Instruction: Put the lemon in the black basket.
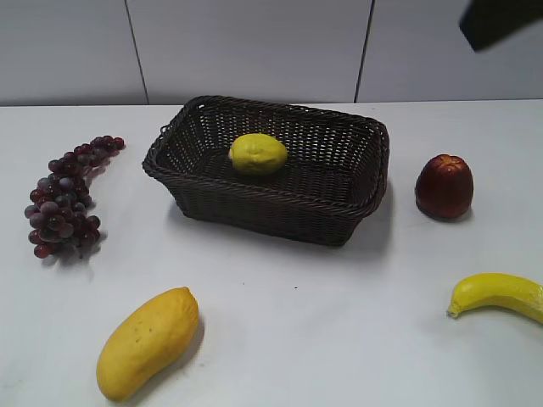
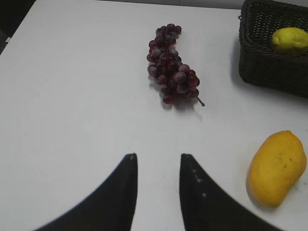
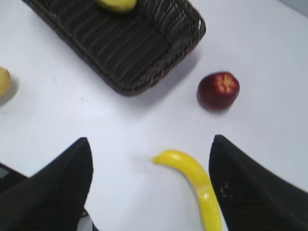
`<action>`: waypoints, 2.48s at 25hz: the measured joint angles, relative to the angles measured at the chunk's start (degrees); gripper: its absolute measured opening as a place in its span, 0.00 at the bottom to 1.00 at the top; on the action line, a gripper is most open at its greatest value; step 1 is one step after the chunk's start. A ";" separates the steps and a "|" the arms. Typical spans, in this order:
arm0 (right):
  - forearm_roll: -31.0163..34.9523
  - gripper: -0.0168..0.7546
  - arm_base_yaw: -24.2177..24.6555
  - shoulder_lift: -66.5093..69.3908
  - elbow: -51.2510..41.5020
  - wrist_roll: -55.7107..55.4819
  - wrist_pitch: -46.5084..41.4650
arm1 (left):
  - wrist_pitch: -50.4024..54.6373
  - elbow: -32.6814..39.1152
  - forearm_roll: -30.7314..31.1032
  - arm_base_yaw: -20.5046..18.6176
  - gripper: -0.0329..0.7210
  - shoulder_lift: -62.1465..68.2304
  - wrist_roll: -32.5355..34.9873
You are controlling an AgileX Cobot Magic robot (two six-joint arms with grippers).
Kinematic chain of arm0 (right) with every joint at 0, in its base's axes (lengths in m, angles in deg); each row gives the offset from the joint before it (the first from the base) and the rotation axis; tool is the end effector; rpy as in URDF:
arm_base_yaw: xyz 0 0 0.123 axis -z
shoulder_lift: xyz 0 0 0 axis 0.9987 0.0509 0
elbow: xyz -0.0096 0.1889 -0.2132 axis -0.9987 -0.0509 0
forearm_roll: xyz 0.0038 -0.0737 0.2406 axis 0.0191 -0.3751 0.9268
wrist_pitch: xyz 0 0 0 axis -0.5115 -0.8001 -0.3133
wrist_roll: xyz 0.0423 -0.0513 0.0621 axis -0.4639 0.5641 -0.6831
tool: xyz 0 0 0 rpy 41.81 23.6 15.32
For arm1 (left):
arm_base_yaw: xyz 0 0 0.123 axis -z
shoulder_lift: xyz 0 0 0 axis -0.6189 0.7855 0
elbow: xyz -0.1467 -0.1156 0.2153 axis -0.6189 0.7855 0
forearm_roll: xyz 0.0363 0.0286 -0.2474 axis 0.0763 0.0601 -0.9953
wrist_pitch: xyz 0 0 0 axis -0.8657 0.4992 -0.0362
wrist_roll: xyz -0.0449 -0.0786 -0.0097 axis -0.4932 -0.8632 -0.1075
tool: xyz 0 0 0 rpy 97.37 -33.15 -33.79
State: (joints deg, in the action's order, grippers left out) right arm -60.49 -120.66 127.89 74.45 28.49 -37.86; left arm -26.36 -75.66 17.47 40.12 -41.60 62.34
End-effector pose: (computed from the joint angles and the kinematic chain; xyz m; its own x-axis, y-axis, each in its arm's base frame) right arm 0.2010 0.1265 0.4131 -0.6932 -0.4296 -0.5787 -0.5032 0.8633 -0.0381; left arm -0.0052 -0.0061 0.2693 -0.4930 0.0439 -0.8689 0.1058 0.9943 -0.0099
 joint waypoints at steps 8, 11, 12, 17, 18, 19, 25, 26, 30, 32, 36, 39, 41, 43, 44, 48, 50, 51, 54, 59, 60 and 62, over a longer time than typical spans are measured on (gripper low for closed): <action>0.05 0.81 0.00 -21.28 -28.79 -0.51 2.41 | 0.00 0.00 0.00 0.00 0.36 0.00 0.00; 0.05 0.80 0.00 -28.39 -35.69 -0.55 4.80 | 0.00 0.00 0.00 0.00 0.36 0.00 0.00; 0.05 0.80 0.00 -31.50 -37.85 -0.55 5.77 | 0.00 0.00 0.00 0.00 0.36 0.00 0.00; -0.40 0.79 0.00 -40.83 -46.09 -0.55 8.84 | 0.00 0.00 0.00 0.00 0.36 0.00 0.00; -0.40 0.79 0.00 -42.24 -47.58 -0.55 9.23 | 0.00 0.00 0.00 0.00 0.36 0.00 0.00; -0.40 0.79 0.00 -43.40 -48.95 -0.55 9.92 | 0.00 0.00 0.00 0.00 0.36 0.00 0.00; -0.35 0.79 0.00 -44.66 -51.43 -0.55 10.65 | 0.00 0.00 0.00 0.00 0.36 0.00 0.00; -0.15 0.79 0.00 -44.66 -51.67 -0.55 10.51 | 0.00 0.00 0.00 0.00 0.36 0.00 0.00; 0.90 0.79 0.00 -44.77 -52.51 -0.28 9.62 | 0.00 0.00 0.00 0.00 0.36 0.00 0.00; 1.02 0.78 0.00 -44.77 -52.64 -0.22 9.57 | 0.00 0.00 0.00 0.00 0.36 0.00 0.00; 1.03 0.78 0.00 -44.77 -52.64 -0.06 9.51 | 0.00 0.00 0.00 0.00 0.36 0.00 0.00; 1.08 0.78 0.00 -44.77 -52.64 -0.06 9.51 | 0.00 0.00 0.00 0.00 0.36 0.00 0.00; 1.08 0.78 0.00 -44.89 -52.64 -0.06 9.51 | 0.00 0.00 0.00 0.00 0.36 0.00 0.00; 1.08 0.78 0.05 -45.93 -52.64 -0.06 9.45 | 0.00 0.00 0.00 0.00 0.36 0.00 0.00; 1.08 0.78 0.25 -46.90 -52.64 -0.06 9.45 | 0.00 0.00 0.00 0.00 0.36 0.00 0.00; 1.08 0.78 4.21 -52.55 -52.64 -0.06 9.45 | 0.00 0.00 0.00 0.00 0.36 0.00 0.00; 1.08 0.78 9.13 -55.67 -52.64 -0.06 9.45 | 0.00 0.00 0.00 0.00 0.36 0.00 0.00; 1.08 0.78 12.13 -57.47 -52.64 -0.06 9.45 | 0.00 0.00 0.00 0.00 0.36 0.00 0.00; 1.08 0.78 21.27 -62.63 -52.64 -0.06 9.44 | 0.00 0.00 0.00 0.00 0.36 0.00 0.00; 1.08 0.78 33.98 -69.69 -52.64 -0.06 9.39 | 0.00 0.00 0.00 0.00 0.36 0.00 0.00; 1.08 0.78 34.95 -70.59 -52.64 -0.06 9.39 | 0.00 0.00 0.00 0.00 0.36 0.00 0.00; 1.08 0.78 35.70 -71.77 -52.64 -0.06 9.33 | 0.00 0.00 0.00 0.00 0.36 0.00 0.00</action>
State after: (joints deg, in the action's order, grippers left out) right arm -59.41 -84.96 56.12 21.81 28.43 -28.53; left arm -26.36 -75.66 17.47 40.12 -41.60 62.34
